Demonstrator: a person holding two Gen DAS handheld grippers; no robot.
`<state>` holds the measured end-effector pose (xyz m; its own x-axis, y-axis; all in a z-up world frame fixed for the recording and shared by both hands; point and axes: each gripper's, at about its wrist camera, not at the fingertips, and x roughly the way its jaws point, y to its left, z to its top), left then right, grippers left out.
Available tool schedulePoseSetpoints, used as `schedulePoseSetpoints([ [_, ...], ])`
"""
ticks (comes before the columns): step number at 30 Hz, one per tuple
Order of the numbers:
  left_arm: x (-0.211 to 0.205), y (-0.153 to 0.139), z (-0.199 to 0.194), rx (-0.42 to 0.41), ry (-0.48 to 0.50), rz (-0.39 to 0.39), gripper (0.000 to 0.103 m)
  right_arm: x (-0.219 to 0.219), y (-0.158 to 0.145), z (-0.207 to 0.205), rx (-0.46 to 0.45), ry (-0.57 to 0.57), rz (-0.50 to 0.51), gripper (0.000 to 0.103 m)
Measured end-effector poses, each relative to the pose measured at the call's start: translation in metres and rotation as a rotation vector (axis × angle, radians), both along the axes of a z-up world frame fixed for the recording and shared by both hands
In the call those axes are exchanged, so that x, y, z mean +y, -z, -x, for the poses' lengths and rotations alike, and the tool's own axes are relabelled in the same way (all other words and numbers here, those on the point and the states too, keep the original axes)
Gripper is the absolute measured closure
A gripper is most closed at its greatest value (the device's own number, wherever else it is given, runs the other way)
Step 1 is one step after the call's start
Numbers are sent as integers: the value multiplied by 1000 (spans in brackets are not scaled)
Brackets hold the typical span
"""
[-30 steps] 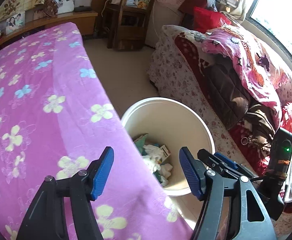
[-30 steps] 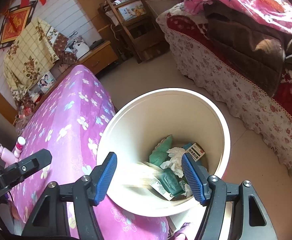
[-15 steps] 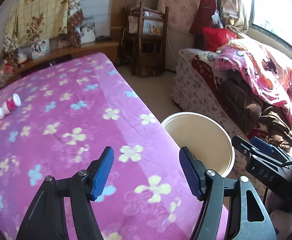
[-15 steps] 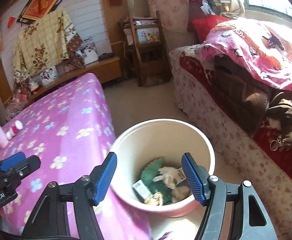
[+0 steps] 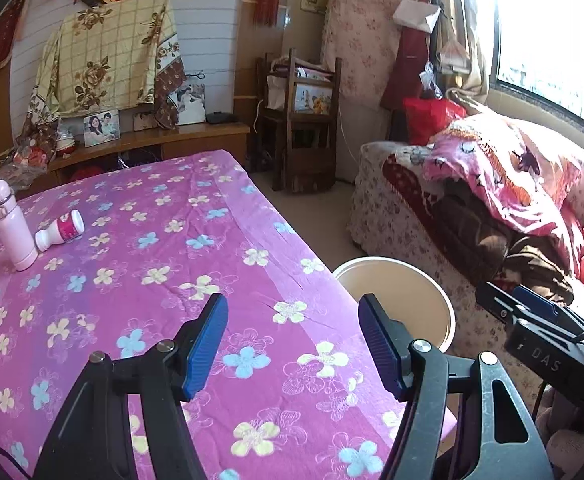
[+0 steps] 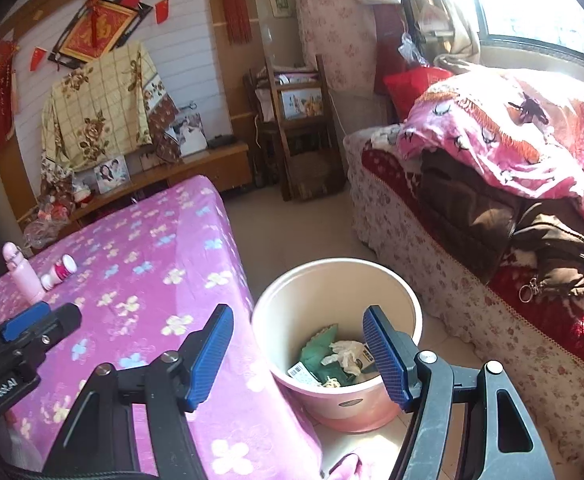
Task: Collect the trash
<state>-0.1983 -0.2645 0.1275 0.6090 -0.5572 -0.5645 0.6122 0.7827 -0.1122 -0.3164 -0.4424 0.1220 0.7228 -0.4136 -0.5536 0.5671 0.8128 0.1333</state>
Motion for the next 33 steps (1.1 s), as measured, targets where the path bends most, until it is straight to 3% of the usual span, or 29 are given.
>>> schedulePoseSetpoints([
  [15,32,-25,20,-91,-48,35,34,39,-36,18,-56,-7,100,32],
  [33,42,-28,22,-106,-66,45,34,49,-49,19,-63,-17,135,29],
])
